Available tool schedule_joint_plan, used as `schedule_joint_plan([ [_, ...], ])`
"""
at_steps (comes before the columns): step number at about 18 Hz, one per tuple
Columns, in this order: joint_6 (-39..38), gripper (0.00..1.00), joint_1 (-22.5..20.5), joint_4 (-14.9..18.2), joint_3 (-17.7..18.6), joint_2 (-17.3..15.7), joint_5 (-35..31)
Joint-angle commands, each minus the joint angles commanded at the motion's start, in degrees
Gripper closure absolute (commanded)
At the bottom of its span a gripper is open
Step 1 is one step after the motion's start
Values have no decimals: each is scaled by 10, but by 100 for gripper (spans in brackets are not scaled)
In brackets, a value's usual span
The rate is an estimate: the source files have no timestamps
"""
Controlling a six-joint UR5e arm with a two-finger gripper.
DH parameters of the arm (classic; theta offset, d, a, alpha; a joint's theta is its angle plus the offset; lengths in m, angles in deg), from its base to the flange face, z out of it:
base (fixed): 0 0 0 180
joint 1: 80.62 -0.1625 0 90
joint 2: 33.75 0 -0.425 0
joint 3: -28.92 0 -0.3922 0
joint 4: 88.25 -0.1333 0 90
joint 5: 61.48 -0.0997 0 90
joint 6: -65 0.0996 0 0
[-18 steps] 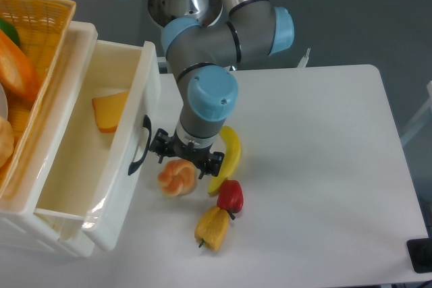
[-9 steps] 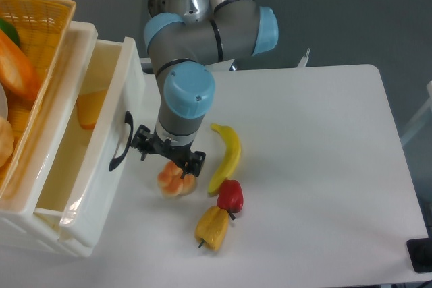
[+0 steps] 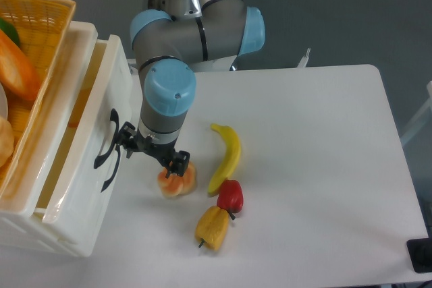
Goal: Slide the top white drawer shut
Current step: 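Push the white drawer front inward until the drawer is shut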
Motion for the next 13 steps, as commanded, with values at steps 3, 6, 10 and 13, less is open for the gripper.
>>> schedule_joint_plan([
  [3,-2,0,4,-1,0,0,0],
  [6,-2,0,4,0,0,0,1],
  [10,-2,0,11,0,0,-1,2],
  [13,-2,0,12,0,0,-1,2],
])
